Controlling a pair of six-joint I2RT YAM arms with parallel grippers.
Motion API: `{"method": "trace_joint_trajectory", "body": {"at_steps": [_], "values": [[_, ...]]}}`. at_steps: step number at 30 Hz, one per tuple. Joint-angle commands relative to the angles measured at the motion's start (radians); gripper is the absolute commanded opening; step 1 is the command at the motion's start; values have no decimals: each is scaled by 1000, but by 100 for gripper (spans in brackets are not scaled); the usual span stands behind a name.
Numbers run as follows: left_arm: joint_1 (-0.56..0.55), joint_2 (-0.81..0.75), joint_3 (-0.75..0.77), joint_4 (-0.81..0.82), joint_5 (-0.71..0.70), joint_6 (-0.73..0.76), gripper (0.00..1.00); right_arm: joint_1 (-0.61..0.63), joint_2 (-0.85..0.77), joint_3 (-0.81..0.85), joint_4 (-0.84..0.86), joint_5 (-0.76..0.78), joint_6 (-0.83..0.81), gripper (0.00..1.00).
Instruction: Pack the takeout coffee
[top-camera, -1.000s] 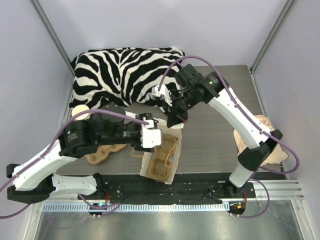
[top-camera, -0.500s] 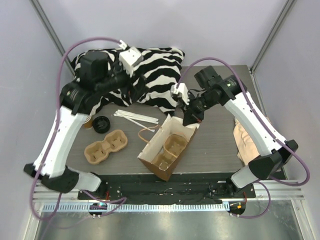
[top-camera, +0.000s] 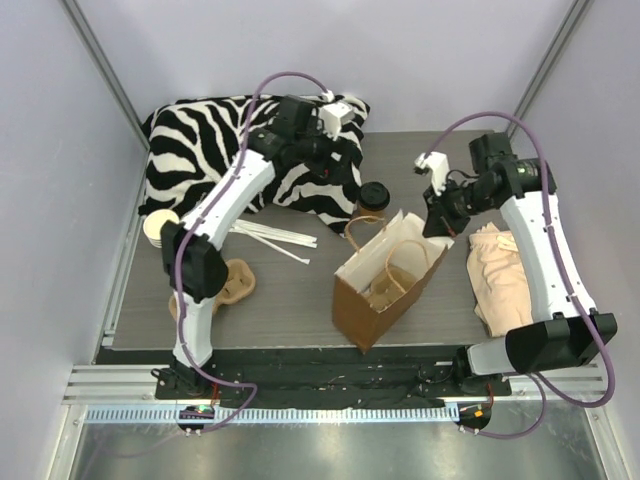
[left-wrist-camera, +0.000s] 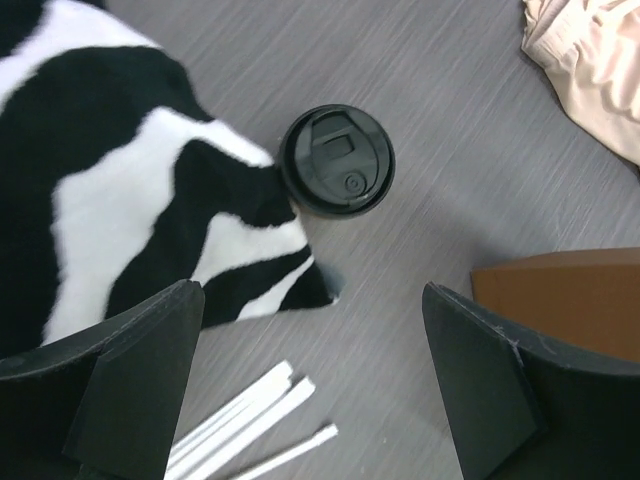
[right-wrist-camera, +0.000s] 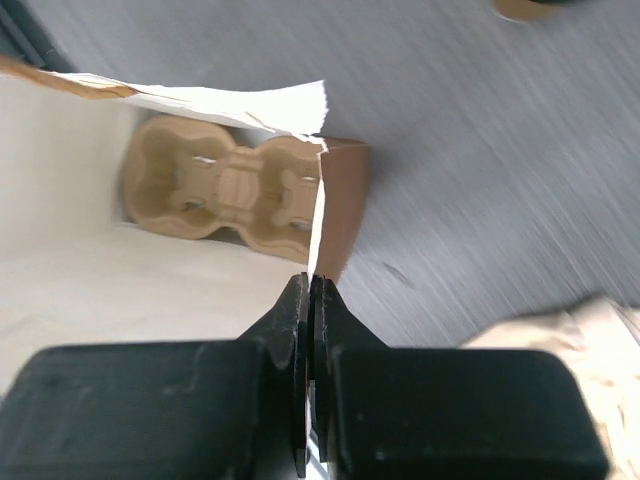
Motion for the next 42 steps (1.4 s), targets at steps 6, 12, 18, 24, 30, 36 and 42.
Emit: {"method": "trace_joint_trajectory", "body": {"at_steps": [6,12,18,24,30,36,42], "values": [[-114,197,187,178,-62,-20,100,-269,-4,3,-140,48,-168,1],[-154,277,158,296,-128,-21,100,-361,5,6,-140,56,-213,1],[-162,343,179,324,-159,-44,100,-366,-28,23,-142,59,-207,1],[-177,323,97,333,-179,-31,100,-366,-27,32,-142,55,-190,1],[-179,322,51,341,-203,6,100,-364,-13,43,-140,33,-168,1],[-181,343,52,339,-194,15,100,-364,-5,50,-140,35,-165,1],[-193,359,49,344,-203,28,100,-364,4,55,-140,35,-162,1]]}}
